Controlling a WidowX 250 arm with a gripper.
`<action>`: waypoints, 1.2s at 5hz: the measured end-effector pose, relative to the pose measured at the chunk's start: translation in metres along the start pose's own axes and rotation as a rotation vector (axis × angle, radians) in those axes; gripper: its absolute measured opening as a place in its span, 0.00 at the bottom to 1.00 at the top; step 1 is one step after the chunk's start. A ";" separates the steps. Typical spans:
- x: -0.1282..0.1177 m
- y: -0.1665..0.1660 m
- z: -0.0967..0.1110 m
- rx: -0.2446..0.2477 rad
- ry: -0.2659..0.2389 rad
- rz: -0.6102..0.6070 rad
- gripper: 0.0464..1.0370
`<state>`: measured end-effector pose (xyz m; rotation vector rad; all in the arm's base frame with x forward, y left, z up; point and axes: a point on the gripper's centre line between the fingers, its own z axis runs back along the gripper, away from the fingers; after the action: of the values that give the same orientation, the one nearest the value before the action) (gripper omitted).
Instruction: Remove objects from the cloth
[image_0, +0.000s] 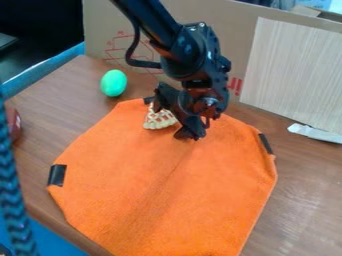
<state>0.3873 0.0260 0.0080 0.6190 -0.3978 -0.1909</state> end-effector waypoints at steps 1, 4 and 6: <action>0.005 0.001 -0.002 0.015 0.004 0.006 0.94; 0.002 0.002 -0.002 0.023 0.018 -0.019 0.21; -0.002 0.005 -0.001 0.054 0.036 -0.041 0.08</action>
<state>0.3857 0.0307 0.0093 0.6833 -0.3571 -0.2085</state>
